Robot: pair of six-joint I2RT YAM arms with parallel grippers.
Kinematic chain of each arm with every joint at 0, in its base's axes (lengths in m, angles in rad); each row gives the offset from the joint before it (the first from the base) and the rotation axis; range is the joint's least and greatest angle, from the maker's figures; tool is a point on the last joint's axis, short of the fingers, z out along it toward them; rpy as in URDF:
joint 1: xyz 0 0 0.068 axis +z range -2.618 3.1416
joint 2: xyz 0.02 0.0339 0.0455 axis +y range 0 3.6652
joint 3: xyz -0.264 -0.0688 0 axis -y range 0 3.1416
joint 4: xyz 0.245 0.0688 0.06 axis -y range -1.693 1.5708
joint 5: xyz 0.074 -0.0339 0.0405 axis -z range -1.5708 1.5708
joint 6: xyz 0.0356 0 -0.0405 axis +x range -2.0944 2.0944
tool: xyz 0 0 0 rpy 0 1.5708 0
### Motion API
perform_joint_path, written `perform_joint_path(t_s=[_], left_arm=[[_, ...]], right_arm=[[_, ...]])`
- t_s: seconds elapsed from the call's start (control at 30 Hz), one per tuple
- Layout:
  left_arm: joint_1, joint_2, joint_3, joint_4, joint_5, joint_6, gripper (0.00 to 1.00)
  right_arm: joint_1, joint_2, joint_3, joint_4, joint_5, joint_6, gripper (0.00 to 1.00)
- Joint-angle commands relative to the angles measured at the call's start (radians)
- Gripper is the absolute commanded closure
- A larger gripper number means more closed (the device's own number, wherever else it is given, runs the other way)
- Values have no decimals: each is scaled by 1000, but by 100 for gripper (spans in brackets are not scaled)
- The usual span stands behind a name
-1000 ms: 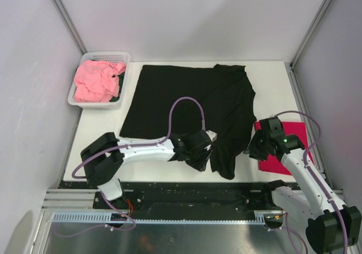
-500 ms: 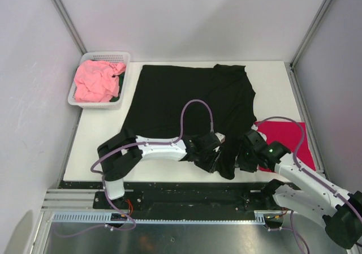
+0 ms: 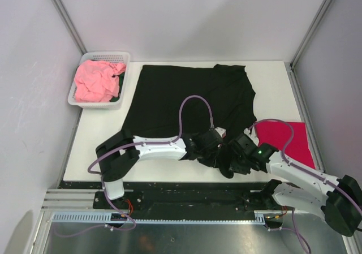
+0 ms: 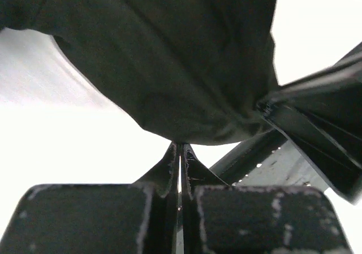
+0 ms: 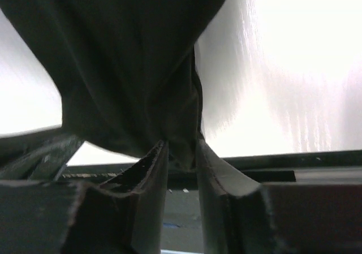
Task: Fold and stack the t-shirts
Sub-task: Flatten out the tshirt
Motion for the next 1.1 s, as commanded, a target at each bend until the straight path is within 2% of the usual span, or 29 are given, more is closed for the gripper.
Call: perform_joint_path(t_s=[0.0,0.1,0.17,0.4,0.7,0.77,0.87,0.93,0.97,1.03,1.07], left_arm=[[26,-98,-3,25,-45,-24,100],[43,-117,-15,25,-40,-22,100],[61,-132,-21,23,-40,-18,100],[163,-144,-18,-2,-34,14,100],[277,-28,50,-20,-33,71,100],[289,-12,60,-21,-12,82,100],[299,-1,64,-23,1,95,99],[307,-2,61,-25,12,99,95],[310,-8,57,-26,16,99,90],[311,-35,46,-25,23,98,72],[310,-53,41,-25,24,98,67]], right_arm=[[-54,70,17,129,18,-39,76],[-82,121,57,166,10,-74,93],[-98,147,103,157,19,-98,98],[-217,214,272,133,16,-204,100],[-344,437,422,219,-39,-304,100],[-356,459,437,217,-49,-311,94],[-365,444,440,200,-44,-321,78],[-366,419,441,181,-38,-327,70],[-366,403,441,172,-32,-329,66],[-364,380,441,153,-24,-339,62],[-363,374,441,146,-16,-344,61]])
